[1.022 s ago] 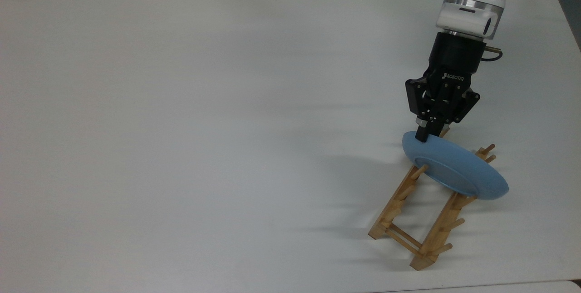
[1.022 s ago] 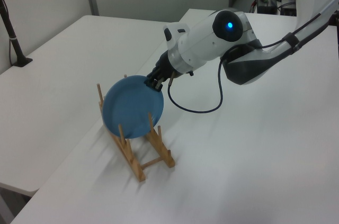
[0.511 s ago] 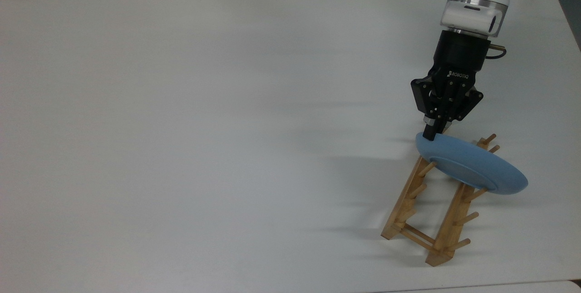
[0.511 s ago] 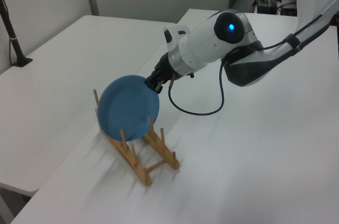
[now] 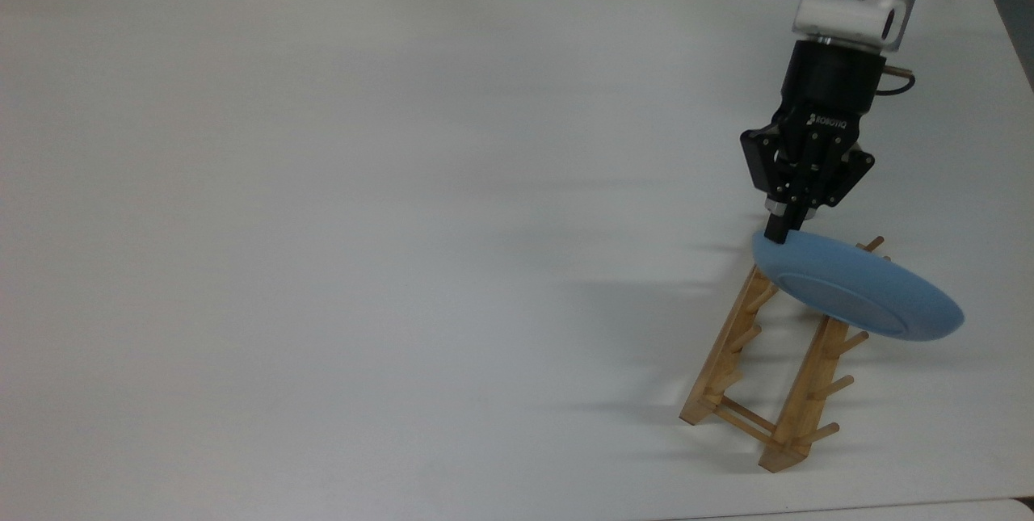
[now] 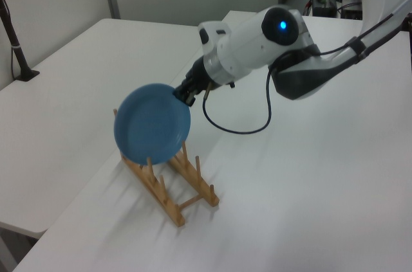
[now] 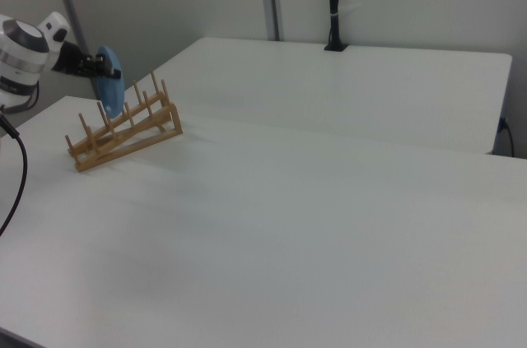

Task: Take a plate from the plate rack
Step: 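Lift the gripped blue plate up out of the wooden rack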

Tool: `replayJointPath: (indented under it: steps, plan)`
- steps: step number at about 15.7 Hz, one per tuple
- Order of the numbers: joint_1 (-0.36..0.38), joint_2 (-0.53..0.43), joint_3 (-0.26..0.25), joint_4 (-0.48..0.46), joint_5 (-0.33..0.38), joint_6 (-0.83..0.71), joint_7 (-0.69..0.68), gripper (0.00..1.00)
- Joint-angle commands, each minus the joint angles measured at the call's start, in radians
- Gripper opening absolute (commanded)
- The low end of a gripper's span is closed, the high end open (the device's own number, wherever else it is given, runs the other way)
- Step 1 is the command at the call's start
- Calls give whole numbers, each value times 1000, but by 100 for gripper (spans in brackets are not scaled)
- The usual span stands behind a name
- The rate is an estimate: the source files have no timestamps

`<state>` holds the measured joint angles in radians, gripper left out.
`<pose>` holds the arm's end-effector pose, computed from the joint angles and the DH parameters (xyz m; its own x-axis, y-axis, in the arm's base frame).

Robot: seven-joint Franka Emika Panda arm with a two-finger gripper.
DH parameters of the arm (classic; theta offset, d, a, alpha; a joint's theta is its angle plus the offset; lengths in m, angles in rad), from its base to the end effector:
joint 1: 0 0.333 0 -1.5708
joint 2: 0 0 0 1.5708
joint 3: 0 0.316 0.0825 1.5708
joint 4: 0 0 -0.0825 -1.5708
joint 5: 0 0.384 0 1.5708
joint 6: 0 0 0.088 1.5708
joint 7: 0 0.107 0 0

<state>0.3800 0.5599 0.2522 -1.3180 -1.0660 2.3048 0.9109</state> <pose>0.6455 0.3920 0.4758 0.6398 0.2905 0.7115 0.0565 -0.9411 0.3334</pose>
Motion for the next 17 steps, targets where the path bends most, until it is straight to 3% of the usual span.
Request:
replayJointPath:
  steps: [1, 4, 11, 17]
  plan:
    - [-15, -63, -16, -17, -9, 24, 14, 0]
    - [-52, -109, -11, -27, 58, 24, -7, 0]
    - [-177, -268, -13, -151, 484, 10, -369, 0]
    - [-292, -340, -16, -176, 803, -250, -749, 0]
